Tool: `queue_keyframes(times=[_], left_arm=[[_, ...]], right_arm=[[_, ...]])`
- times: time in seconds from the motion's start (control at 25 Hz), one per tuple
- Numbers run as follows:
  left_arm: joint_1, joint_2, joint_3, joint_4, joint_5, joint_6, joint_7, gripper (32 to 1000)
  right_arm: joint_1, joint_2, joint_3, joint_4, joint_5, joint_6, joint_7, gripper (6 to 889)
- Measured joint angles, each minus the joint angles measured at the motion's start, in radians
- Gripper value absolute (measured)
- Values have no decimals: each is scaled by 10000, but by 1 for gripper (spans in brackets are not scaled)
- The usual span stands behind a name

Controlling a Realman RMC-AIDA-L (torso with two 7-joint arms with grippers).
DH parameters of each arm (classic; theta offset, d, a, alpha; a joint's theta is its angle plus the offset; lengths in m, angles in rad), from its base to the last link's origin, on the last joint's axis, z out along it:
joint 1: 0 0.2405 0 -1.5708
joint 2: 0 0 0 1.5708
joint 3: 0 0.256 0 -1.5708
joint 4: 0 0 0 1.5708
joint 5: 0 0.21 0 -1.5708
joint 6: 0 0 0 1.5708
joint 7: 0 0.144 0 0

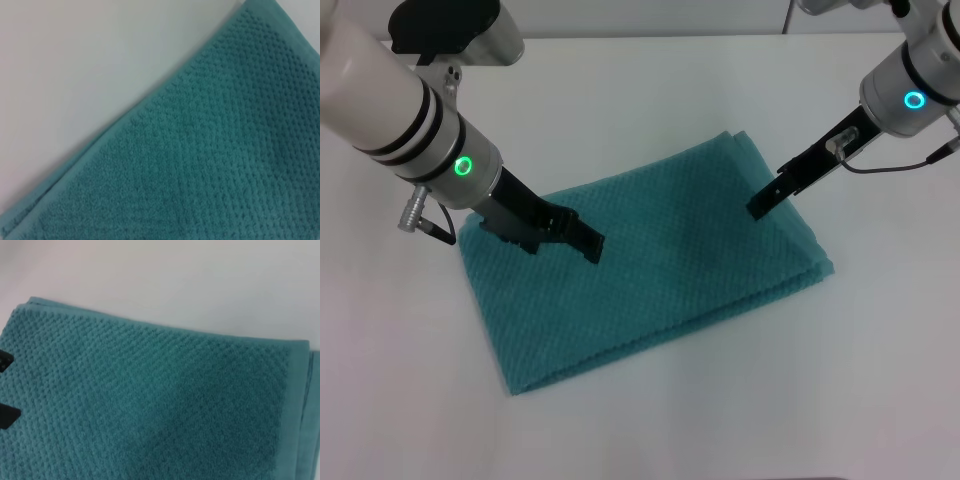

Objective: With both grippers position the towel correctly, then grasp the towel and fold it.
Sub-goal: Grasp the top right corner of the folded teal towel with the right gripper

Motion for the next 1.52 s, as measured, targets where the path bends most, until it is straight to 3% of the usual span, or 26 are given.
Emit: queue_keyframes(times=[0.48, 1.12, 1.52], left_arm=[[6, -4, -1, 0, 0, -6, 25, 911], [11, -24, -1, 0, 0, -139, 46, 912], [32, -31, -1, 0, 0, -157, 65, 913]], right_arm=[[10, 0, -14, 39, -4, 56, 0, 854], [-39, -80, -19, 1249, -42, 872, 43, 852], [-219, -93, 40, 1548, -929, 1375, 409, 851]])
